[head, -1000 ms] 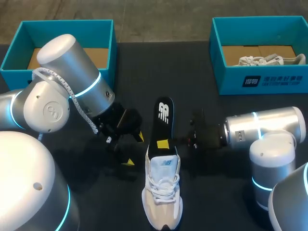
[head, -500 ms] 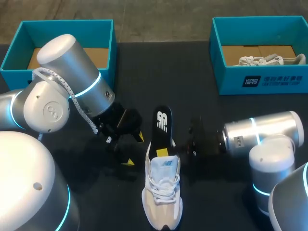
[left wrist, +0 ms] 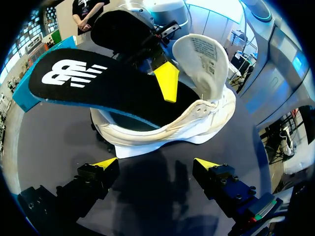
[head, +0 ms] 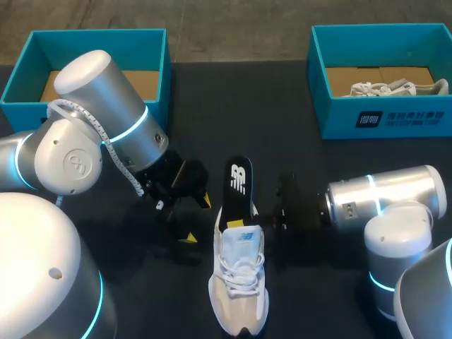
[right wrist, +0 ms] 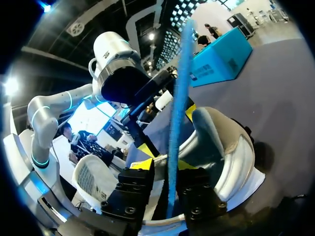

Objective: Take the shoe out of the shoebox, open the shoe tongue, remove and reinsert the insole, then place the shoe into the shoebox

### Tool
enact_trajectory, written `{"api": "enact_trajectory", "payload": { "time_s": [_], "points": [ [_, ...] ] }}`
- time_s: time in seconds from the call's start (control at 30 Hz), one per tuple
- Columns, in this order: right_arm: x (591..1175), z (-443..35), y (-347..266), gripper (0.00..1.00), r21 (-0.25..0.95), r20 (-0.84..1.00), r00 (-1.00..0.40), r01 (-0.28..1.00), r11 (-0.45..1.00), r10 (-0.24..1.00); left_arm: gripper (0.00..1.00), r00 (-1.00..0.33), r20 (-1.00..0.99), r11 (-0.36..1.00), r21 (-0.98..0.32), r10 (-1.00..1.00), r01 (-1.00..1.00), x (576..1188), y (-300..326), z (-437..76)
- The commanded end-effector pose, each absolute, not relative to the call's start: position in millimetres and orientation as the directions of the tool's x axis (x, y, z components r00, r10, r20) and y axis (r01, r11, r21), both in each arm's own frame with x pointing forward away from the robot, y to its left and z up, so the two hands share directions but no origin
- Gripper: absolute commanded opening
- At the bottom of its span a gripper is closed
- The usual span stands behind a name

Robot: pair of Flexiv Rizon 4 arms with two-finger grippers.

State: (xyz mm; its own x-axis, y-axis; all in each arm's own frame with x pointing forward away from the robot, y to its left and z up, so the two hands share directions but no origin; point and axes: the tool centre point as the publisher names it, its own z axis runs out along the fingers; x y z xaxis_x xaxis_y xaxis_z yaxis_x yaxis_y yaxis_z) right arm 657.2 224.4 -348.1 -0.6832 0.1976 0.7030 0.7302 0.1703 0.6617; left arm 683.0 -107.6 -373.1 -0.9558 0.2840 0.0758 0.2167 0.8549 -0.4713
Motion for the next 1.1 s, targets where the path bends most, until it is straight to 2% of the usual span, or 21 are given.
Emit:
{"api": "enact_trajectory", "payload": {
  "time_s": [0.03, 0.57, 0.63, 0.7, 0.73, 1.1],
  "points": [
    [659.8, -345.0, 226.6, 0.31, 0.669, 0.695, -0.689, 0.724, 0.168, 0.204, 1.00, -0.957, 0.072, 0.855, -0.470, 0.282, 0.217, 681.3, -106.9, -373.4],
    [675.1, -327.6, 226.0, 0.27, 0.708, 0.657, -0.722, 0.690, 0.150, 0.217, 1.00, -0.957, 0.072, 0.855, -0.470, 0.282, 0.217, 681.3, -106.9, -373.4],
    [676.8, -326.6, 225.8, 0.24, 0.712, 0.655, -0.724, 0.687, 0.145, 0.217, 1.00, -0.957, 0.072, 0.855, -0.470, 0.282, 0.217, 681.3, -106.9, -373.4],
    [678.8, -326.4, 225.7, 0.11, 0.713, 0.655, -0.724, 0.687, 0.143, 0.216, 1.00, -0.957, 0.072, 0.855, -0.470, 0.282, 0.217, 681.3, -106.9, -373.4],
    [680.1, -326.8, 225.6, 0.00, 0.712, 0.656, -0.723, 0.688, 0.141, 0.215, 1.00, -0.957, 0.072, 0.855, -0.470, 0.282, 0.217, 681.3, -106.9, -373.4],
    [681.5, -330.4, 224.1, 0.00, 0.696, 0.673, -0.709, 0.704, 0.141, 0.212, 1.00, -0.957, 0.072, 0.855, -0.470, 0.282, 0.217, 681.3, -106.9, -373.4]
  ]
}}
